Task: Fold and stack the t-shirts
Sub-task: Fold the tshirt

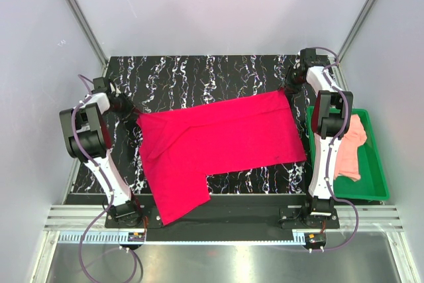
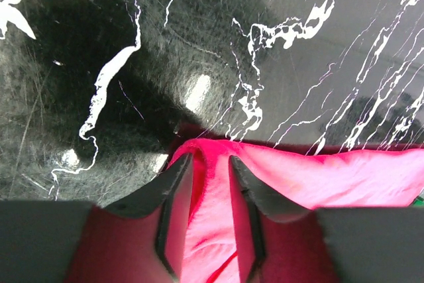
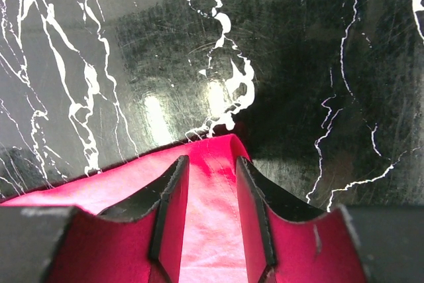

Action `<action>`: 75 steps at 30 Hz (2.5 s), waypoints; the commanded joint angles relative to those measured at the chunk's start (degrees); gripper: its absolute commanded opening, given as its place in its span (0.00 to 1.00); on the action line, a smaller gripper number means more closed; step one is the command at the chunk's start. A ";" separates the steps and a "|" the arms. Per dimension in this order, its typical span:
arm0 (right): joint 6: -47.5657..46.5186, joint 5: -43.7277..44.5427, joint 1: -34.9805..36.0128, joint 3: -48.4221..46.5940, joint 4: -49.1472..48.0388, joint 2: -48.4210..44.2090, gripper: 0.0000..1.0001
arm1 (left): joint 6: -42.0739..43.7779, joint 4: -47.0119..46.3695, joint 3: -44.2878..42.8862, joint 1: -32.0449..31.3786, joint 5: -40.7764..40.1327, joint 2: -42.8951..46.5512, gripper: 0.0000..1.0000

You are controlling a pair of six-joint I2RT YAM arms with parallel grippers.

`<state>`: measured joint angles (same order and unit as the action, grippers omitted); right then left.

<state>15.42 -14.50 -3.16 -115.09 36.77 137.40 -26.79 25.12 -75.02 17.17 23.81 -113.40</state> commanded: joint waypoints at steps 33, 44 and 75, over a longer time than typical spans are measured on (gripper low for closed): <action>12.97 8.27 -0.27 -7.86 0.04 3.31 0.14 | -0.90 -2.11 -2.49 0.76 -2.54 2.22 0.42; 6.56 17.91 0.08 -20.26 19.37 -2.66 0.69 | 1.03 2.40 3.55 -5.47 -11.24 21.37 0.58; 7.26 10.81 16.43 37.48 12.80 -56.54 0.69 | 7.01 5.28 1.20 -29.83 -25.38 9.96 0.43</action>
<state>24.01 -5.02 13.21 -77.62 50.41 82.61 -18.98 30.83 -71.66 -12.80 4.91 -104.12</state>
